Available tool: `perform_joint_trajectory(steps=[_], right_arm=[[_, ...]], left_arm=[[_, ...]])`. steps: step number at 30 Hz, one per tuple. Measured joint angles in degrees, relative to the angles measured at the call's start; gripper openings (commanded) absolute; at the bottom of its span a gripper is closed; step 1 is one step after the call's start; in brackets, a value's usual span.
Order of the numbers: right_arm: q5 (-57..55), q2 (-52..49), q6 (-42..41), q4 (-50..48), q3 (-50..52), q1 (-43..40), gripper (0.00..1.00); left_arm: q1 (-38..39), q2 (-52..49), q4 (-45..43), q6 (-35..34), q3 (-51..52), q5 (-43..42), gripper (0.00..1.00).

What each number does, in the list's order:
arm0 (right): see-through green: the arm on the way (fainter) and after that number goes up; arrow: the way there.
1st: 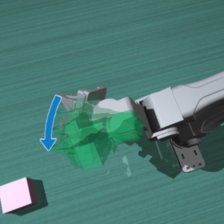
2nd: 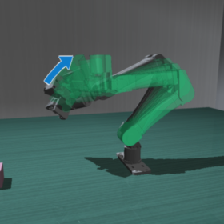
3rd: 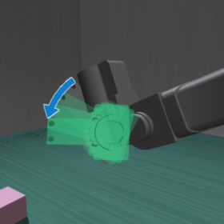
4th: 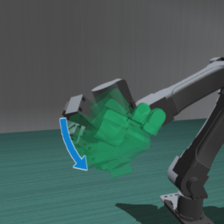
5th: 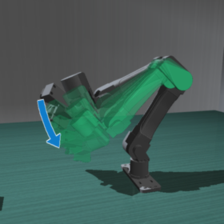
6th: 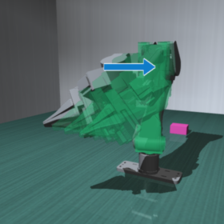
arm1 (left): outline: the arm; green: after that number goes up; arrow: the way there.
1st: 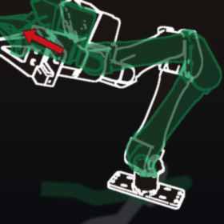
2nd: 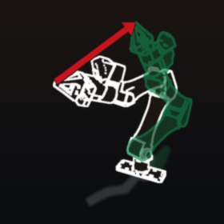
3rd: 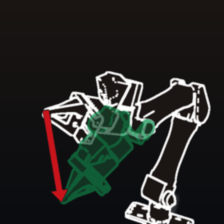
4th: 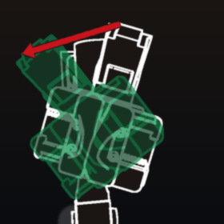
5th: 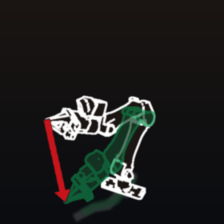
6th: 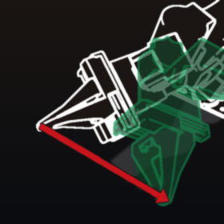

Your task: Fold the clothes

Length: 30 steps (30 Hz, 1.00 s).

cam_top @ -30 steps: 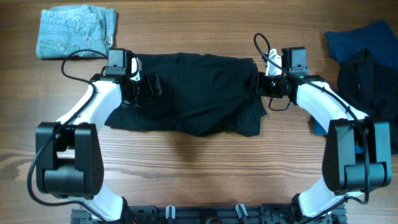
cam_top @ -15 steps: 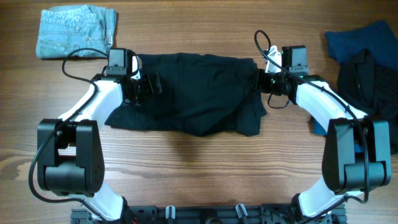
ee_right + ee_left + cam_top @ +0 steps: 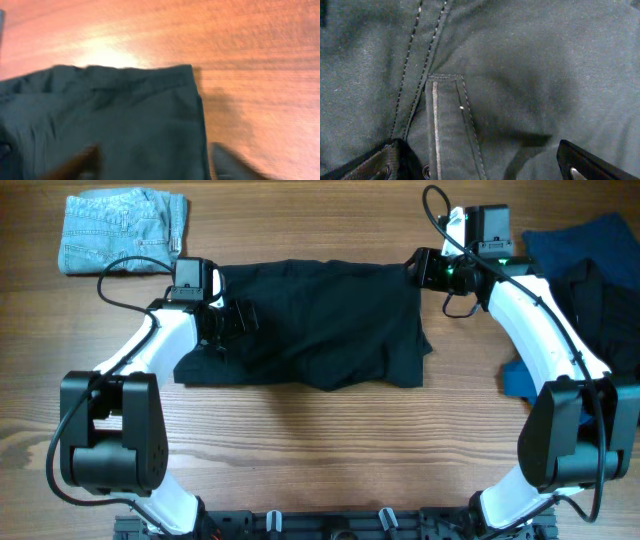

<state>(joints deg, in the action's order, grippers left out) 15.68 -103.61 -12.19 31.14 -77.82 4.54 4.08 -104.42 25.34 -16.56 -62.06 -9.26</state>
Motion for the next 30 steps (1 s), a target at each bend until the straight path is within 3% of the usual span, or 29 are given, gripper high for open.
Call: perform_joint_trajectory(steps=[13, 30], right_arm=[[-1.44, 0.00, 1.20, 16.06, 0.24, 0.02, 0.99], [12.79, 0.00, 4.20, 14.71, 17.07, 0.02, 0.95]], left_arm=[[0.02, 0.00, 0.04, 0.00, 0.00, 1.40, 1.00], [0.07, 0.00, 0.33, 0.00, 0.00, 3.45, 1.00]])
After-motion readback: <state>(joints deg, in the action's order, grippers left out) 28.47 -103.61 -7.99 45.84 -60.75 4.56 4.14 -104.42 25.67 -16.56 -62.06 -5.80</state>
